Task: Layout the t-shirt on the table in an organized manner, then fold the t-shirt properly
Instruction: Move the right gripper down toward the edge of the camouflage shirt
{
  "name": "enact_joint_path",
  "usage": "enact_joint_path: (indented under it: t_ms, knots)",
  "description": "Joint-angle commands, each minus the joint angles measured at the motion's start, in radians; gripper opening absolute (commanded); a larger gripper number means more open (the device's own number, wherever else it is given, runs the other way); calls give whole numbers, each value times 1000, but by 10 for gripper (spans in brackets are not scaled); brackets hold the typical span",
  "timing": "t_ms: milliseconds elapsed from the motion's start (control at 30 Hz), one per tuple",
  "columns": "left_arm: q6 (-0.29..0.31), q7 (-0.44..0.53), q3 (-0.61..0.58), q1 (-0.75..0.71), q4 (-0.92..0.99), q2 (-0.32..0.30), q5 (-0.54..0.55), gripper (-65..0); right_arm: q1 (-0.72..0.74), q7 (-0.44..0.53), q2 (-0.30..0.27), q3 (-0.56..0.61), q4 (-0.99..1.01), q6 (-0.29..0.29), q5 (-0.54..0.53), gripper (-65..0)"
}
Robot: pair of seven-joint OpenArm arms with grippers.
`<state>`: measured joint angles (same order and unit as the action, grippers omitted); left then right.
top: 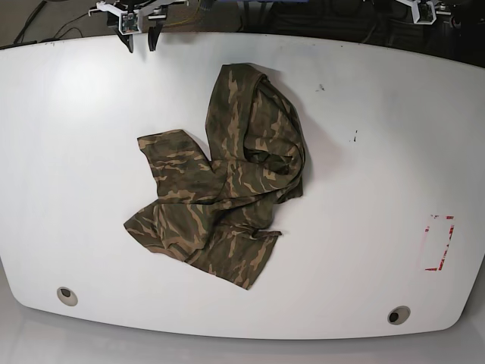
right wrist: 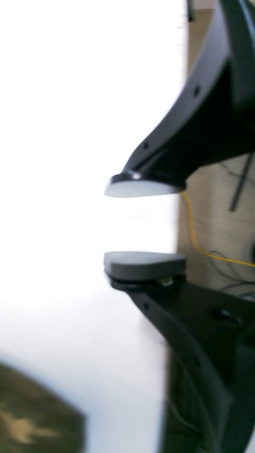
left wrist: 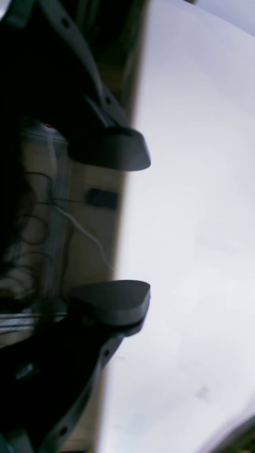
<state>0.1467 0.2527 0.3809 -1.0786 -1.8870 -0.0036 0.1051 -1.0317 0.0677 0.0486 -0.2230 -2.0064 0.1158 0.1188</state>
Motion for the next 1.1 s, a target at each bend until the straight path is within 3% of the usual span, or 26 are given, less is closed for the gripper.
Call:
enact_joint_path:
  t_ms: [0, 633, 1067]
  knots:
    - [-6, 29, 7, 13, -16, -3, 3, -196, 21, 19, -2, -2, -17, -1, -5, -407]
    - [-5, 32, 2, 180, -16, -5, 3, -199, 255, 8, 0, 0, -17, 5, -6, -407]
    - [-5, 30, -21, 271, -16, -6, 2, -195, 495, -246, -5, 0, -15, 6, -6, -406]
